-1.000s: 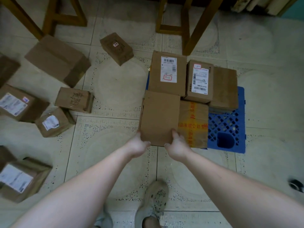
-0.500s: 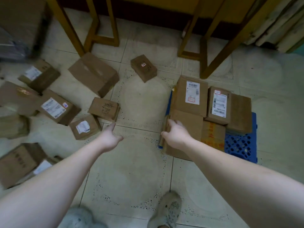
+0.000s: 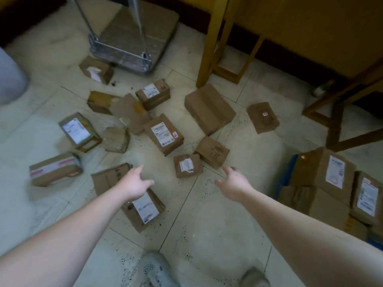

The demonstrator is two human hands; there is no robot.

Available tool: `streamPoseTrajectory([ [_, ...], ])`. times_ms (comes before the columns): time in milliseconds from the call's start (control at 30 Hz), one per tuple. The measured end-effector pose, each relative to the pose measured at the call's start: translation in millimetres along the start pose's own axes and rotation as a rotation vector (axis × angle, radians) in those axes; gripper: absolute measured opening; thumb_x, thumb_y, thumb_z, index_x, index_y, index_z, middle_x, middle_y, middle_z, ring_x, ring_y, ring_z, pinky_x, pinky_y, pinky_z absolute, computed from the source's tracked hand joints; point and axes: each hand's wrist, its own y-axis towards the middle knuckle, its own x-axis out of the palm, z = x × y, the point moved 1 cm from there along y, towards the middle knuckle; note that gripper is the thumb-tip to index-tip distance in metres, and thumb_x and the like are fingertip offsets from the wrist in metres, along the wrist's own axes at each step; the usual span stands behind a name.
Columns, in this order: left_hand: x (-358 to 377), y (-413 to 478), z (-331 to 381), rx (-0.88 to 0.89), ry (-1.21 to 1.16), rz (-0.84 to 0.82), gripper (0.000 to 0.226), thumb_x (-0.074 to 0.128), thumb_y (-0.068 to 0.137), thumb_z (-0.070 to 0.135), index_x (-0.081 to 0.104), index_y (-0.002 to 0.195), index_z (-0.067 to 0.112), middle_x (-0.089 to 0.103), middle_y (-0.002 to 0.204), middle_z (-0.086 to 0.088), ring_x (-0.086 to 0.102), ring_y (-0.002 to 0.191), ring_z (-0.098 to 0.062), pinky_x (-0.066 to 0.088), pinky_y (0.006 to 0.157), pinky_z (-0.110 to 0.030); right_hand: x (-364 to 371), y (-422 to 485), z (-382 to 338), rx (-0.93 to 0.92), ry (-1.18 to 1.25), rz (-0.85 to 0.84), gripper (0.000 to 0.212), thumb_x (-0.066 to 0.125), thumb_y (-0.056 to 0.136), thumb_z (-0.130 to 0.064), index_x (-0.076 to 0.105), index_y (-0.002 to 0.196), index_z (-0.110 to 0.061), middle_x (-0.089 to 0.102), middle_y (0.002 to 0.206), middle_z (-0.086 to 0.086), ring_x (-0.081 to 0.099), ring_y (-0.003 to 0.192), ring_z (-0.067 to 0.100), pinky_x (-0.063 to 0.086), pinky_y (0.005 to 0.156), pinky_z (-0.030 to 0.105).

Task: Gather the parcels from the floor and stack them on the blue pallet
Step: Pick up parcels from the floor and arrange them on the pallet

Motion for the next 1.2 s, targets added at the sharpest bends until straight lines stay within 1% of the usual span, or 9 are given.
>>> streamPoseTrajectory([
  [200, -74.8, -5.9, -107.3, -0.174, -0.099, 0.048, 0.074, 0.057, 0.091, 0.031, 0.015, 0.151, 0.020, 0.016, 0.157, -0.008, 0.022, 0.142, -0.028, 0.021, 0.115, -0.039, 51.0, 4.2, -111.7, -0.078, -0.093, -0.094, 0.065, 0.052, 0.093, -0.036, 0.022, 0.150, -0.027, 0.021, 0.156, 0.009, 0.032, 0.137, 0.028, 0.037, 0.107, 0.038],
  [367, -93.4, -1.8, -149.6, -0.258, -0.196, 0.058, 0.073, 0.057, 0.092, 0.030, 0.015, 0.150, 0.022, 0.016, 0.157, -0.007, 0.023, 0.141, -0.029, 0.023, 0.114, -0.042, 81.2, 19.5, -171.6, -0.147, -0.125, -0.163, 0.065, 0.051, 0.093, -0.035, 0.022, 0.150, -0.023, 0.024, 0.153, 0.009, 0.048, 0.121, 0.025, 0.048, 0.088, 0.036],
  [533, -95.3, 6.4, -173.6, -0.332, -0.319, 0.047, 0.071, 0.056, 0.092, 0.027, 0.016, 0.150, 0.023, 0.022, 0.155, -0.005, 0.042, 0.130, -0.034, 0.036, 0.105, -0.043, 112.1, 41.3, -212.5, -0.181, -0.188, -0.266, 0.063, 0.051, 0.095, -0.035, 0.023, 0.149, -0.022, 0.034, 0.148, 0.011, 0.051, 0.119, 0.026, 0.049, 0.091, 0.035],
  [667, -114.6, 38.5, -198.5, -0.402, -0.403, 0.154, 0.071, 0.057, 0.092, 0.027, 0.017, 0.150, 0.021, 0.022, 0.155, -0.007, 0.030, 0.138, -0.030, 0.027, 0.109, -0.039, 136.5, 78.5, -259.1, -0.262, -0.223, -0.318, 0.062, 0.051, 0.094, -0.036, 0.023, 0.149, -0.024, 0.034, 0.148, 0.009, 0.049, 0.120, 0.027, 0.050, 0.092, 0.039],
  [833, -83.6, 91.0, -239.3, -0.458, -0.514, 0.174, 0.072, 0.057, 0.092, 0.029, 0.015, 0.150, 0.021, 0.021, 0.156, -0.006, 0.028, 0.138, -0.029, 0.026, 0.110, -0.038, 198.5, 129.1, -279.9, -0.323, -0.320, -0.409, 0.064, 0.047, 0.094, -0.036, 0.020, 0.150, -0.019, 0.038, 0.144, 0.010, 0.051, 0.115, 0.027, 0.048, 0.089, 0.035],
  [900, -65.9, 113.3, -256.3, -0.479, -0.562, 0.194, 0.071, 0.058, 0.092, 0.028, 0.017, 0.149, 0.019, 0.030, 0.152, -0.007, 0.037, 0.133, -0.029, 0.032, 0.104, -0.034, 228.1, 151.7, -284.7, -0.336, -0.313, -0.432, 0.066, 0.049, 0.093, -0.037, 0.020, 0.149, -0.016, 0.041, 0.142, 0.012, 0.054, 0.111, 0.027, 0.047, 0.081, 0.031],
  [1000, -41.2, 147.4, -288.8, -0.525, -0.694, 0.229, 0.074, 0.060, 0.091, 0.029, 0.016, 0.149, 0.020, 0.040, 0.146, -0.011, 0.047, 0.120, -0.027, 0.039, 0.092, -0.033, 278.1, 182.1, -287.1, -0.333, -0.255, -0.431, 0.065, 0.053, 0.093, -0.037, 0.028, 0.145, -0.009, 0.044, 0.142, 0.015, 0.050, 0.118, 0.029, 0.041, 0.082, 0.028],
  [1067, -23.4, 169.8, -309.4, -0.562, -0.790, 0.214, 0.075, 0.059, 0.091, 0.029, 0.013, 0.149, 0.019, 0.039, 0.146, -0.012, 0.044, 0.124, -0.030, 0.037, 0.095, -0.036, 310.2, 198.9, -284.5, -0.313, -0.215, -0.448, 0.061, 0.054, 0.093, -0.034, 0.031, 0.142, -0.007, 0.047, 0.139, 0.016, 0.051, 0.118, 0.030, 0.040, 0.081, 0.028],
  [1200, 4.3, 211.6, -336.0, -0.566, -0.961, 0.197, 0.054, 0.056, 0.092, 0.027, 0.031, 0.140, 0.020, 0.049, 0.134, -0.009, 0.048, 0.119, -0.030, 0.037, 0.105, -0.045, 355.3, 226.6, -280.4, -0.275, -0.028, -0.502, 0.050, 0.057, 0.091, -0.024, 0.038, 0.136, -0.017, 0.055, 0.129, 0.009, 0.054, 0.110, 0.025, 0.045, 0.090, 0.032],
])
